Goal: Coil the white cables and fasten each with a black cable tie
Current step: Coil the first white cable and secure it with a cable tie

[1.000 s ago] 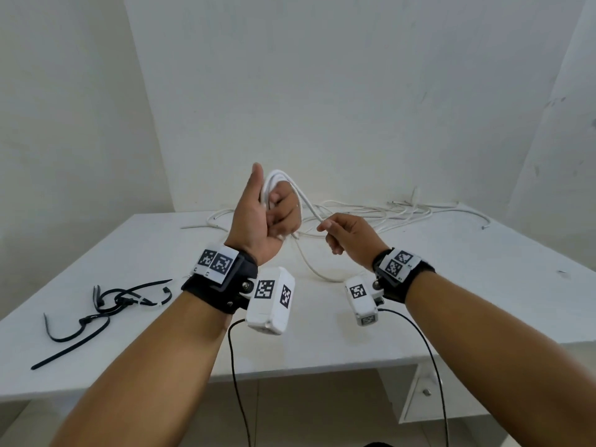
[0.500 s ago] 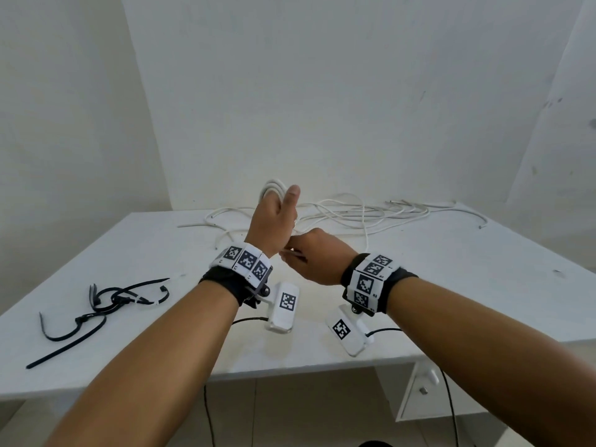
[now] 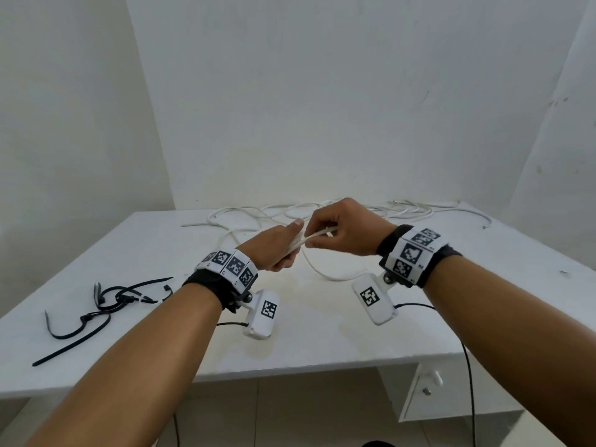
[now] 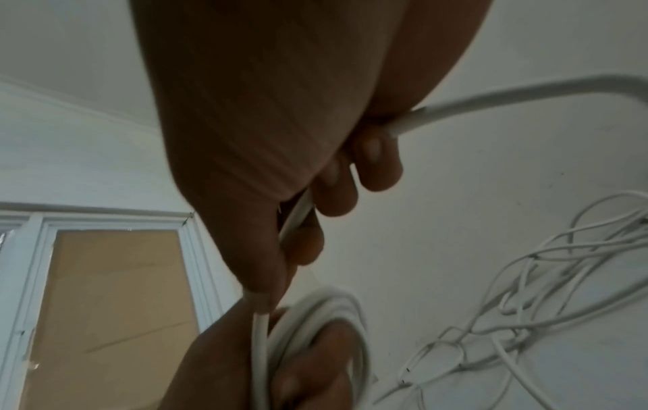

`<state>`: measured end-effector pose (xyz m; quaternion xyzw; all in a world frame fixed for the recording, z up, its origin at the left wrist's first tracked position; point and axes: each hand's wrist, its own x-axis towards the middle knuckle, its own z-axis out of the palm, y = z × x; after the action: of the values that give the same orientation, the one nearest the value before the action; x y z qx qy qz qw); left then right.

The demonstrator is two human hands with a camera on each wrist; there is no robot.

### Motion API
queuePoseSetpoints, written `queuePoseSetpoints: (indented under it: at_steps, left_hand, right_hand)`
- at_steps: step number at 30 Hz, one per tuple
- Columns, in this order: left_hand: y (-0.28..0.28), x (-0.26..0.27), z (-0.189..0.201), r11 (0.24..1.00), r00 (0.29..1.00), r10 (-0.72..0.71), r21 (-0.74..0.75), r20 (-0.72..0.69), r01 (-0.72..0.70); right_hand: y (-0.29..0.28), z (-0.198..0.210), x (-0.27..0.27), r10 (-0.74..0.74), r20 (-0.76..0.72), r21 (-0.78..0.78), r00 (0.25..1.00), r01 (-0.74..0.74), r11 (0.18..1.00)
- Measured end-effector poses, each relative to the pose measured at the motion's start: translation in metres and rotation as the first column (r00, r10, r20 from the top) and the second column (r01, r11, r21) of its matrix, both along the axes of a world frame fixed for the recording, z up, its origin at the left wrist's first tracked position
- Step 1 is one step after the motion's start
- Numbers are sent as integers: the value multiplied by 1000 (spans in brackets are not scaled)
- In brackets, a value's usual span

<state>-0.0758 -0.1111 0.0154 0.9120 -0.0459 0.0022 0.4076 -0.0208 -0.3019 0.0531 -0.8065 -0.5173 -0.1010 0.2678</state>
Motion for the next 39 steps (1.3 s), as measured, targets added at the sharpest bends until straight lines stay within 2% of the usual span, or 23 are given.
queuePoseSetpoints:
  at_steps: [4, 8, 10, 13, 15, 21, 23, 26, 28, 30, 33, 36, 39]
  left_hand:
    - [-5, -4, 1, 975, 990, -130, -191, -63, 116]
    - [-8, -10, 6, 929, 964, -267, -263, 7, 260]
    - [-10, -13, 9, 888, 957, -288, -364, 42, 283]
    - [-14, -19, 18, 753, 936, -332, -566, 112, 335]
    - [-16, -24, 24, 673, 912, -373, -628, 168, 391]
    - [-20, -32, 40, 400, 846, -432, -775, 312, 489]
    - [-22, -29, 44, 305, 843, -394, -813, 366, 495]
    - [-23, -23, 50, 258, 885, -225, -851, 408, 458]
    - [-24, -18, 51, 272, 908, -73, -868, 412, 416]
    - [-26, -14, 50, 339, 915, 58, -870, 399, 357]
    - [-22, -4, 40, 566, 891, 193, -789, 410, 240]
    - [-16, 5, 23, 792, 848, 258, -604, 463, 88]
    - [-10, 10, 6, 920, 823, 284, -381, 491, -91]
  right_hand:
    - [-7, 14, 1, 1, -105, 59, 994, 5, 998]
    - [-9, 20, 1, 53, -194, 173, 979, -19, 985]
    - [-9, 19, 6, 90, -239, 237, 967, -31, 971]
    - [-10, 10, 18, 96, -267, 377, 959, 12, 926]
    - [-12, 3, 25, 92, -302, 447, 949, 56, 893]
    - [-3, -21, 18, 104, -361, 403, 927, 54, 914]
    - [4, -28, 15, 85, -392, 367, 916, 71, 928]
    - [14, -39, 13, 48, -408, 298, 912, 83, 951]
    - [19, -49, 15, 19, -414, 251, 910, 94, 963]
    - [24, -60, 18, -19, -415, 187, 910, 106, 977]
    - [32, -66, 12, -101, -300, 38, 949, 118, 992]
    - [37, -62, -2, -86, -179, -70, 980, 74, 995]
    - [40, -58, -10, -85, -79, -162, 993, 71, 984]
